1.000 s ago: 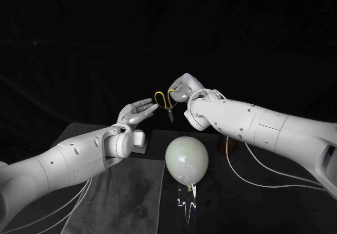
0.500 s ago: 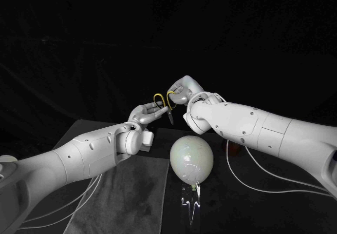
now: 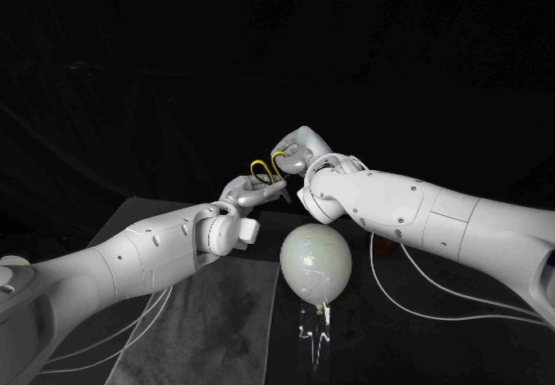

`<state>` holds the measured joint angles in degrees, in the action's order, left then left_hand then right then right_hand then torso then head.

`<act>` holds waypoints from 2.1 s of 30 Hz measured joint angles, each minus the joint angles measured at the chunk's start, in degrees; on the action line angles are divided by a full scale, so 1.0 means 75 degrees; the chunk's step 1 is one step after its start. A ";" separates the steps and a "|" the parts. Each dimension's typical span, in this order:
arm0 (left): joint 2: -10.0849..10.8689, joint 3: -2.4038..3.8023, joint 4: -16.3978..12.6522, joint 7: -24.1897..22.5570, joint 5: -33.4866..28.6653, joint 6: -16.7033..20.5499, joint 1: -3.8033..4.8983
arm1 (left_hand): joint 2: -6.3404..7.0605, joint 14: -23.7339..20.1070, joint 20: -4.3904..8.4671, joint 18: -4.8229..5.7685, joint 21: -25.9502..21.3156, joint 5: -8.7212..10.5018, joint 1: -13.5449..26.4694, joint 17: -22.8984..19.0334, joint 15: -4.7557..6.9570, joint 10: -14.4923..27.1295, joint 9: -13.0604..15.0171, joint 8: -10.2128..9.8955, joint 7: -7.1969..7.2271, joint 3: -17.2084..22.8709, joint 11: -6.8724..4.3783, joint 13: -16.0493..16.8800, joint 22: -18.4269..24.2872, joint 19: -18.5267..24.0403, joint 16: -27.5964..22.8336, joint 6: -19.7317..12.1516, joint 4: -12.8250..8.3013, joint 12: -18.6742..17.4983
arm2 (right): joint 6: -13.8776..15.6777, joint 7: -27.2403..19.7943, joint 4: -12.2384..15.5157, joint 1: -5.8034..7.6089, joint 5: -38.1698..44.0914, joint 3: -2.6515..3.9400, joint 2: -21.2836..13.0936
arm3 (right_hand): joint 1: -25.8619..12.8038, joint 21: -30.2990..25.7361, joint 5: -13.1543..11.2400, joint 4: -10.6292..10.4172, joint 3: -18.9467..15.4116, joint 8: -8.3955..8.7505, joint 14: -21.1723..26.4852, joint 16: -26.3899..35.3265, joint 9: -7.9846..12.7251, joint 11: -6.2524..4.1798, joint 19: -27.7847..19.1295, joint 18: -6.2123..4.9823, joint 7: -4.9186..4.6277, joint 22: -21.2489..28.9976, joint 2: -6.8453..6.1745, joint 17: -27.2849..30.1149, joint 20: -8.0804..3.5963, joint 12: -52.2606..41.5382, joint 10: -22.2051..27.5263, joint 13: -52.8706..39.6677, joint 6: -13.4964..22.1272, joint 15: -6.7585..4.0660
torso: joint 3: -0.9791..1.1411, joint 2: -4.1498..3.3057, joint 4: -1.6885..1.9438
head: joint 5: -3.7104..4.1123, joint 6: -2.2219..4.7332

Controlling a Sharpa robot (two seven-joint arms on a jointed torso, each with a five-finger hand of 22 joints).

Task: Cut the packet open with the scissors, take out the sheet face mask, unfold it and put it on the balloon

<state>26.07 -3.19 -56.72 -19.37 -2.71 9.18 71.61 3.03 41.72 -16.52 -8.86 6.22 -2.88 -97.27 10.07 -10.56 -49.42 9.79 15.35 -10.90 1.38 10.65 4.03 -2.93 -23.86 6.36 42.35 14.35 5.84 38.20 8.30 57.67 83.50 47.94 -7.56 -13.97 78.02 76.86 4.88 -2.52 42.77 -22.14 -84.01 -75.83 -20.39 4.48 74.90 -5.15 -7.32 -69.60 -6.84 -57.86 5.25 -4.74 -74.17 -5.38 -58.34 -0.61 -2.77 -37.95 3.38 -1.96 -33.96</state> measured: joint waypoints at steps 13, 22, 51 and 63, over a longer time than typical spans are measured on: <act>-0.0016 0.0003 -0.0003 -0.0022 -0.0200 -0.0174 0.0002 | -0.0406 0.0916 -0.0008 -0.0122 0.0178 0.0001 -0.0404 0.0154 0.0102 -0.1044 0.0095 0.0258 -0.0103 0.0341 -0.0039 -0.0042 -0.0053 -0.0706 0.0297 0.0809 0.0155 0.0131 | 0.0017 0.0005 0.0036 -0.0022 -0.0168 -0.0002 0.0005 | 0.0011 -0.0003 -0.0003 0.0000 -0.0001 0.0015 0.0001 0.0001 -0.0011 0.0005 0.0000 0.0047 0.0009 0.0010 0.0010 -0.0002 0.0000 0.0019 -0.0005 0.0006 0.0013 0.0001 | 0.0005 -0.0010 -0.0001 | 0.0020 0.0028; -0.0032 0.0002 0.0013 -0.0015 -0.0265 -0.0179 0.0003 | -0.0451 0.1138 0.0005 -0.0119 0.0269 0.0003 -0.0626 0.0187 0.0174 -0.1379 0.0095 0.0318 -0.0065 0.0660 -0.0122 -0.0051 -0.0080 -0.1077 0.0351 0.1039 0.0254 0.0041 | 0.0056 -0.0003 0.0058 -0.0034 -0.0336 0.0007 -0.0002 | -0.0008 -0.0004 0.0029 0.0012 0.0011 -0.0032 0.0013 -0.0024 -0.0036 0.0004 -0.0001 0.0049 0.0001 0.0002 0.0029 -0.0030 0.0000 0.0021 -0.0005 -0.0004 0.0023 0.0014 | 0.0002 -0.0018 0.0001 | 0.0026 0.0018; -0.0007 0.0003 0.0038 0.0056 -0.0098 -0.0174 0.0013 | -0.0003 0.2387 0.0142 -0.0107 0.1283 0.0033 -0.0298 0.0558 0.0671 -0.2930 0.0158 0.0588 0.0169 0.2638 -0.0452 -0.0035 -0.0424 -0.3041 0.0742 0.1820 -0.0058 -0.0167 | 0.0064 -0.0025 -0.0154 -0.0059 -0.0561 0.0017 -0.0146 | -0.0074 -0.0057 0.0147 0.0033 0.0011 -0.0070 0.0023 -0.0023 -0.0132 0.0004 -0.0057 0.0058 0.0001 0.0099 0.0089 0.0016 -0.0001 0.0052 -0.0004 -0.0022 0.0076 0.0023 | 0.0010 -0.0028 -0.0007 | 0.0026 0.0010; -0.0008 0.0000 0.0056 0.0156 -0.0067 -0.0236 0.0011 | -0.0033 0.2651 0.0279 -0.0101 0.1618 0.0034 0.0110 0.0700 0.0731 -0.3082 0.0158 0.0589 0.0168 0.2774 -0.0464 -0.0037 -0.0607 -0.3227 0.0920 0.1819 -0.0194 -0.0207 | -0.0078 -0.0047 -0.0205 -0.0067 -0.0626 0.0018 -0.0184 | -0.0115 -0.0058 0.0179 0.0036 0.0011 -0.0064 -0.0003 -0.0022 -0.0159 0.0004 -0.0057 0.0062 -0.0019 0.0125 0.0068 0.0025 -0.0001 0.0064 -0.0004 -0.0030 0.0100 -0.0003 | 0.0015 -0.0029 -0.0008 | 0.0052 0.0041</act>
<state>26.01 -3.18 -56.30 -18.19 -3.21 7.41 71.70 2.78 61.60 -14.43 -9.62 18.35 -2.62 -96.45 15.32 -5.07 -72.53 10.97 19.77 -9.65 22.18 7.17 3.75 -7.48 -48.06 13.27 55.99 12.89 4.29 37.61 7.95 56.13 83.00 43.25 -7.42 -15.36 77.16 76.42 6.23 -2.25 42.85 -22.62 -84.03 -76.00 -21.59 4.51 74.47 -4.69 -7.46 -68.67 -6.33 -57.67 5.25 -4.26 -74.20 -5.61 -57.59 -0.63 -2.66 -38.17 3.32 -1.57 -33.65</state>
